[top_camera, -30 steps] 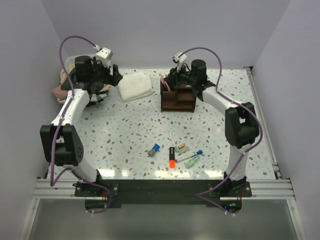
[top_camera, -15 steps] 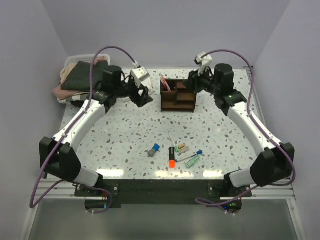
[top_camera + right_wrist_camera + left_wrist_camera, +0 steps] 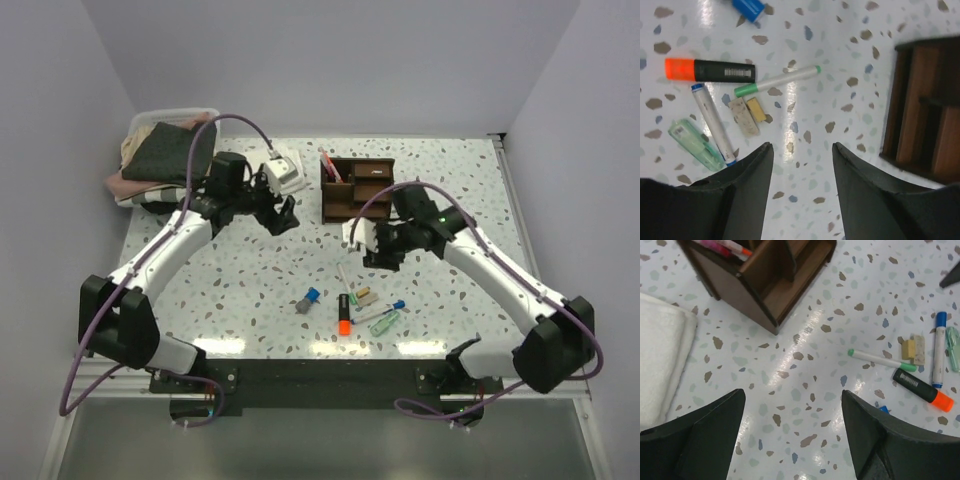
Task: Sort the stationery into containers
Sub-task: Pick up the pen from the center of the board.
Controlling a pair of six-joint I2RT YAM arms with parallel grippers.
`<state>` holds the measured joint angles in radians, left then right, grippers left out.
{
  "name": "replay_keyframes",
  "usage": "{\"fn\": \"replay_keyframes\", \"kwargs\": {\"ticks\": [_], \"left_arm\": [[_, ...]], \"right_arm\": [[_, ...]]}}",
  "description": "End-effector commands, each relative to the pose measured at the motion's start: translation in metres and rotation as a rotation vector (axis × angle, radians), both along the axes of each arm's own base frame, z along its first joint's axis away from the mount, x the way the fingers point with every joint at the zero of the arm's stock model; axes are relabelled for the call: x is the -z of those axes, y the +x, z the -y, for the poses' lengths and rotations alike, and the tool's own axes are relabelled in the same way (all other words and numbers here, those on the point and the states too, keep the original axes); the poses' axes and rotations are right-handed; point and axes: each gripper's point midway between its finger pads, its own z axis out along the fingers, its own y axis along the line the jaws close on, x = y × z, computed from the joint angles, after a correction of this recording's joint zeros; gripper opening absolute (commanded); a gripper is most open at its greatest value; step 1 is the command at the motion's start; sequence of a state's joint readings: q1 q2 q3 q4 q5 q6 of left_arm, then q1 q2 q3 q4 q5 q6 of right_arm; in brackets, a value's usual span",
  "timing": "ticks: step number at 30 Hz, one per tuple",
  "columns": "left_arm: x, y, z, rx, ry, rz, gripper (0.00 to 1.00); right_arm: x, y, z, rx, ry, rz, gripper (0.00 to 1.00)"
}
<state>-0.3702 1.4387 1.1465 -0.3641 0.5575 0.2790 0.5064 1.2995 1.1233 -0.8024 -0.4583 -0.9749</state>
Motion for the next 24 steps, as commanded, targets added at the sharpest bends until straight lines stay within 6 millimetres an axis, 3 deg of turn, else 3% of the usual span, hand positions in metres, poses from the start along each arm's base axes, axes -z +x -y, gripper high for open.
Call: {"fn": "replay_keyframes", "kwargs": {"ticks": [1, 3, 6, 8, 12, 15, 24], "left_arm": [[-0.041, 0.04, -0.038, -0.139, -0.183, 0.031, 1.0], [-0.038, 0.042, -0.046, -0.161, -0.185, -0.014, 1.0], [-0.056, 0.044, -0.057, -0.203, -0.175, 0.062, 1.0], [-0.057, 0.042, -0.066, -0.244, -0.158, 0.081, 1.0], [-0.068, 0.029, -0.087, -0.291, -0.133, 0.128, 1.0], [-0.069, 0.019, -0.096, -0.312, -0.119, 0.15, 1.0], [-0.065, 0.003, -0.104, -0.323, -0.091, 0.192, 1.0]], "right_arm": [[0.029, -0.004, -0.025, -0.578, -0.22, 0.146, 0.55], [0.033, -0.001, -0.04, -0.729, -0.256, 0.211, 0.55], [0.057, -0.017, -0.073, -0.958, -0.297, 0.217, 0.55], [0.073, -0.026, -0.082, -1.04, -0.315, 0.179, 0.54], [0.082, -0.039, -0.105, -1.193, -0.324, 0.171, 0.53], [0.094, -0.046, -0.104, -1.292, -0.362, 0.136, 0.5], [0.104, -0.071, -0.067, -1.519, -0.498, 0.001, 0.48]]}}
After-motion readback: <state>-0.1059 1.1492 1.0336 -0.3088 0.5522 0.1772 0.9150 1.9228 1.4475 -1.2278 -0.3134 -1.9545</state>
